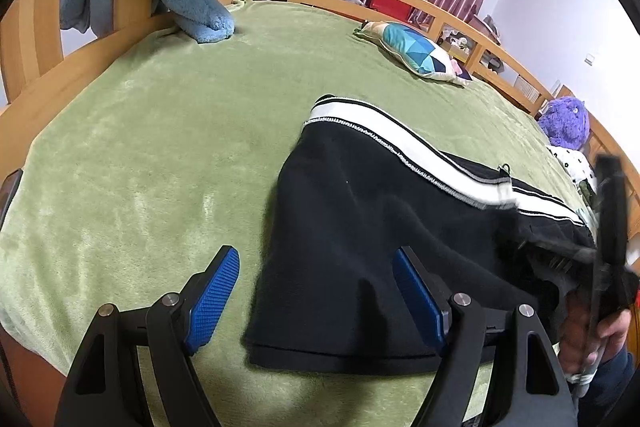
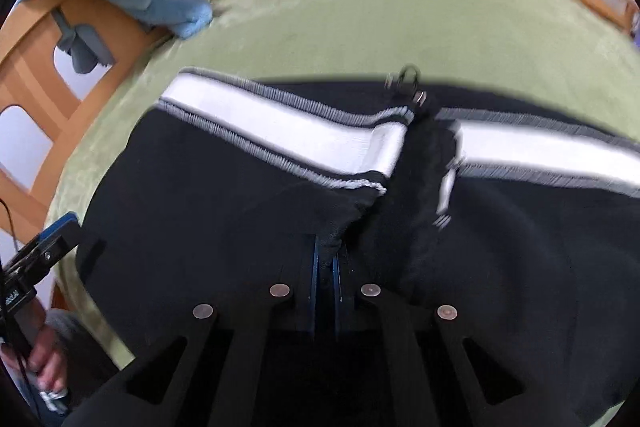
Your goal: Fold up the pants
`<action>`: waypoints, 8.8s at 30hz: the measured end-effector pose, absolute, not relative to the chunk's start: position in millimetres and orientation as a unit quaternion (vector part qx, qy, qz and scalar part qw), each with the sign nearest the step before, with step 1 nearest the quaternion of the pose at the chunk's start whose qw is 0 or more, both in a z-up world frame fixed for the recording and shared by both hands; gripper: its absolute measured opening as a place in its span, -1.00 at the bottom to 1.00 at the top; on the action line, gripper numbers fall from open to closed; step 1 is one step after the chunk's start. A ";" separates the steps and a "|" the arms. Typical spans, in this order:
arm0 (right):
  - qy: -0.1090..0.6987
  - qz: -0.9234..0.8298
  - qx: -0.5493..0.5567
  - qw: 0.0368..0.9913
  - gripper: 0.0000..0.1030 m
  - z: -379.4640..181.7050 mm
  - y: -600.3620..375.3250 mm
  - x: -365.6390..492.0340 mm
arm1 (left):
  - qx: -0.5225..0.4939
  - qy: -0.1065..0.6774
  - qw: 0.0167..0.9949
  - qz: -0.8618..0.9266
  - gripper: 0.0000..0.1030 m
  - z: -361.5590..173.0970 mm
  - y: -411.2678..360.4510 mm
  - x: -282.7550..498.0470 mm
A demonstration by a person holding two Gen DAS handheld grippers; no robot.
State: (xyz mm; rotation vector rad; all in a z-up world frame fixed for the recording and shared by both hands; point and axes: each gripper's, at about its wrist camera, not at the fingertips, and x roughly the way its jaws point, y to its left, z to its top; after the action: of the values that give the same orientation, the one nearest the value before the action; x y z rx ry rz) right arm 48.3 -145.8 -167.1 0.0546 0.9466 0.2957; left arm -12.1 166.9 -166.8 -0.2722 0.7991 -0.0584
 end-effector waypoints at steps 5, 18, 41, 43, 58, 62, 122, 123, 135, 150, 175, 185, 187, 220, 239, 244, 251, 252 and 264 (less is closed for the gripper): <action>0.453 0.121 0.137 0.873 -0.90 -160.2 -192.8 58.5 | -0.130 0.384 0.914 -0.029 0.51 -164.7 164.1 -14.3; 0.485 0.121 0.070 0.863 0.01 -161.2 -177.6 19.7 | -0.118 0.388 0.914 -0.026 0.51 -163.5 155.3 -12.7; 0.479 0.152 0.099 0.859 -0.59 -194.1 -186.8 12.8 | -0.125 0.414 0.901 -0.039 0.51 -164.1 147.4 -10.6; 0.472 0.161 0.091 0.862 -0.52 -194.2 -184.8 11.8 | -0.136 0.420 0.896 -0.046 0.51 -168.2 151.6 -11.5; 0.395 0.046 0.049 0.916 -0.21 -154.3 -271.6 -6.1 | -0.228 0.458 0.858 -0.040 0.12 -209.4 167.9 1.6; 0.412 0.045 0.048 0.909 -0.23 -157.4 -295.8 -4.8 | -0.167 0.423 0.890 -0.030 -0.43 -176.4 151.9 0.5; 0.302 0.027 0.136 0.943 -0.74 -74.0 -431.1 23.0 | -0.057 0.437 0.874 -0.205 -0.13 -108.6 -41.0 -0.6; 0.305 0.006 0.135 0.943 -0.74 -76.9 -448.6 18.8 | -0.054 0.438 0.872 -0.213 -0.13 -109.4 -50.9 2.3; 0.323 -0.071 0.133 0.934 -0.34 -132.3 -524.5 -43.8 | -0.011 0.469 0.834 -0.291 -0.07 -132.7 -149.8 2.5; 0.341 -0.022 0.126 0.931 -0.04 -129.3 -513.8 -12.9 | 0.027 0.489 0.828 -0.273 0.16 -152.9 -167.1 -3.8; 0.413 0.028 0.165 0.895 0.34 -152.0 -559.1 11.6 | -0.064 0.513 0.823 -0.235 0.17 -162.3 -152.8 47.1; 0.482 0.099 0.211 0.845 0.51 -204.3 -548.3 51.3 | -0.149 0.539 0.789 -0.253 0.18 -205.5 -156.7 87.9; 0.481 0.100 0.212 0.845 0.52 -208.5 -546.4 55.3 | -0.176 0.546 0.776 -0.263 0.08 -214.0 -154.8 95.2; 0.456 0.156 0.164 0.861 -0.23 -178.0 -328.8 140.1 | -0.139 0.508 0.834 -0.166 -0.13 -174.7 49.5 158.8; 0.418 0.081 0.086 0.901 0.19 -151.8 -292.3 43.2 | -0.017 0.478 0.857 -0.191 0.44 -164.2 54.1 -4.8; 0.439 0.089 0.129 0.885 0.19 -170.5 -302.1 33.6 | 0.032 0.458 0.880 -0.118 0.43 -183.7 36.1 -5.4; 0.436 0.080 0.141 0.885 0.19 -175.6 -301.7 21.3 | -0.025 0.441 0.896 -0.044 -0.71 -179.8 71.6 16.3; 0.438 0.082 0.141 0.884 0.19 -178.1 -299.8 21.6 | -0.039 0.453 0.890 -0.044 -0.71 -182.4 76.8 20.2; 0.380 0.077 0.140 0.911 0.19 -145.4 -309.3 11.1 | -0.050 0.444 0.886 -0.127 -0.15 -144.6 97.9 -11.7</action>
State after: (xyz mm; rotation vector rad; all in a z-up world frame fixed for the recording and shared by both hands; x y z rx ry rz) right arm 11.1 -309.3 -145.4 0.2879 0.7832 0.1577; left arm -11.7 97.9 -144.6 -0.1040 0.9227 -0.2639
